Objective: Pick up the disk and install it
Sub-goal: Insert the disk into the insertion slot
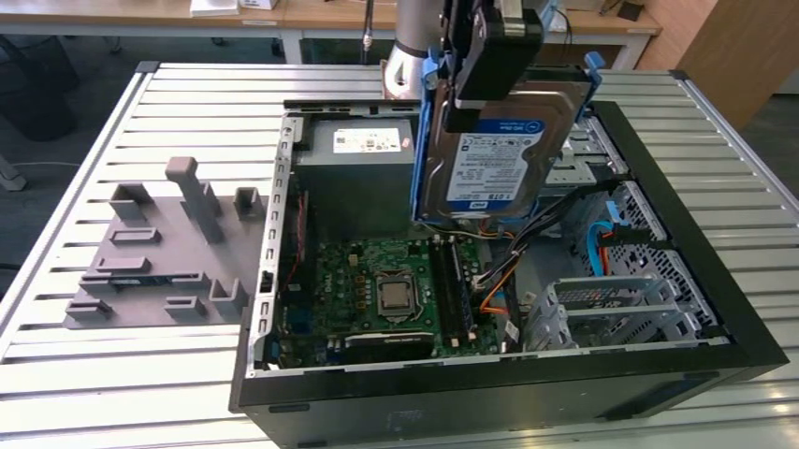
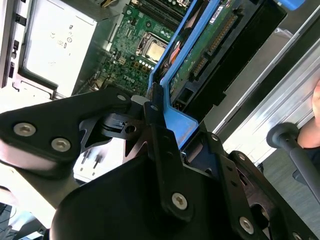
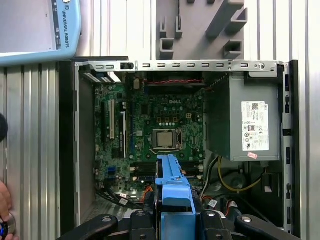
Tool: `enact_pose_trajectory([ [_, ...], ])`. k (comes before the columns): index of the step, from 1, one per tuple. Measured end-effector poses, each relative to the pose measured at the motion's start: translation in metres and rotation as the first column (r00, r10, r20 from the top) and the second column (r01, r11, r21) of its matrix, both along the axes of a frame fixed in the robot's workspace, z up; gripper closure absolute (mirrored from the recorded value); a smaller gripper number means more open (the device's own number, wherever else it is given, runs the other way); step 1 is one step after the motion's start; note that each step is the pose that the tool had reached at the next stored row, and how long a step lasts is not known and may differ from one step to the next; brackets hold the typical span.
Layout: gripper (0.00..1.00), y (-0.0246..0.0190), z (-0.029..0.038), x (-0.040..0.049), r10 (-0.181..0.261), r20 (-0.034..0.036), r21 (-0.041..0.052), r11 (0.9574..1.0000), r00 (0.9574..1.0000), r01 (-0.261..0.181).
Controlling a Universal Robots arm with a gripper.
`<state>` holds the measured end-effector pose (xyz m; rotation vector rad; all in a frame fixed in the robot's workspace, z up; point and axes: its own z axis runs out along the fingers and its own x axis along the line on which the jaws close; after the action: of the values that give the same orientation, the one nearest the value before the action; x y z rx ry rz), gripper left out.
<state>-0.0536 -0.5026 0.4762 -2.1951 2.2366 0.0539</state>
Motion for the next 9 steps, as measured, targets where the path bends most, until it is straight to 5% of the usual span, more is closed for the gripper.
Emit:
enact_pose_trajectory([
  [9,0.64,-0.0007,-0.0002,0.0108,0.000,0.0000,-0.0001,1.0000,1.0000,0.000],
])
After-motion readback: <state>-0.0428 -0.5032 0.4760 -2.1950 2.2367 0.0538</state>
